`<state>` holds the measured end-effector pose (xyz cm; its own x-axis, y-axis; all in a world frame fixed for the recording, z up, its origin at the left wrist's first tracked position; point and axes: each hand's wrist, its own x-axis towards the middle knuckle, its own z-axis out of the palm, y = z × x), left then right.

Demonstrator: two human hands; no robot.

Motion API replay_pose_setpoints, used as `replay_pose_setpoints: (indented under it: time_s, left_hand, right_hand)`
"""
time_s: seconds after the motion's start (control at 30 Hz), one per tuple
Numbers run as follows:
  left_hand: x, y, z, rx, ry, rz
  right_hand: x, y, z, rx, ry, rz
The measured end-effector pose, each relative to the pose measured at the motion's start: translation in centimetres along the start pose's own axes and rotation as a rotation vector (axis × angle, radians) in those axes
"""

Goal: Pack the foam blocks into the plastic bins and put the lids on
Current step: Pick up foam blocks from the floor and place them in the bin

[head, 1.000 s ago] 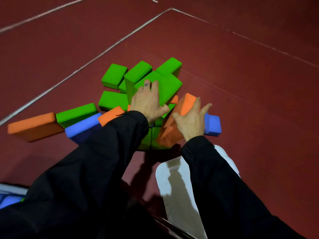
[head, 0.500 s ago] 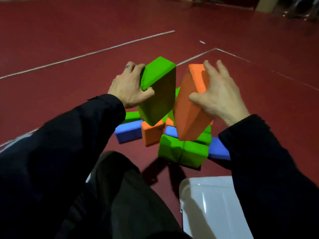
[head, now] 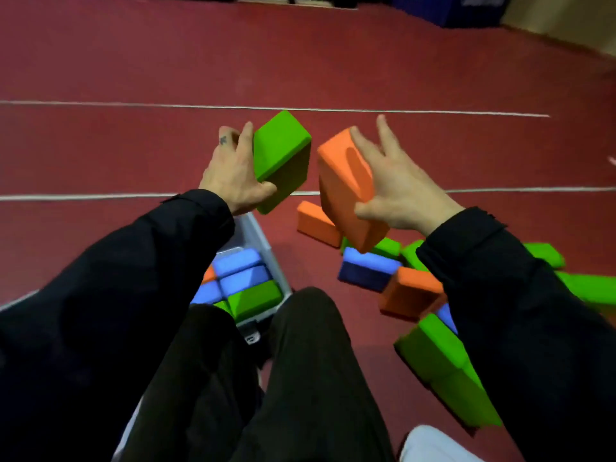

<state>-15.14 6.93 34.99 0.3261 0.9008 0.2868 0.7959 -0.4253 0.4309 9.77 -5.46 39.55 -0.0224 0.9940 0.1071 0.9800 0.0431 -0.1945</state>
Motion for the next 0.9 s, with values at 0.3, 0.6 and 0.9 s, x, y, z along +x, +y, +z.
replay_pose_setpoints:
  time_s: [0.3,0.6,0.9]
  left_hand:
    - [-3.6,-16.6,-2.6,0.117,0.018,-0.233]
    - [-3.0,-28.0,5.3,0.189,-0.182,-0.314]
    - [-3.1,-35.7,13.5,0.308,-0.4,-0.305]
  right_hand:
    - [12.0,-6.3,9.5,-0.454,-0.095,-0.397]
    - [20.5,-12.3,20.9,0.26,0.006,-0.103]
    - [27.1,-12.8,31.9,0.328,-0.238,-0.142]
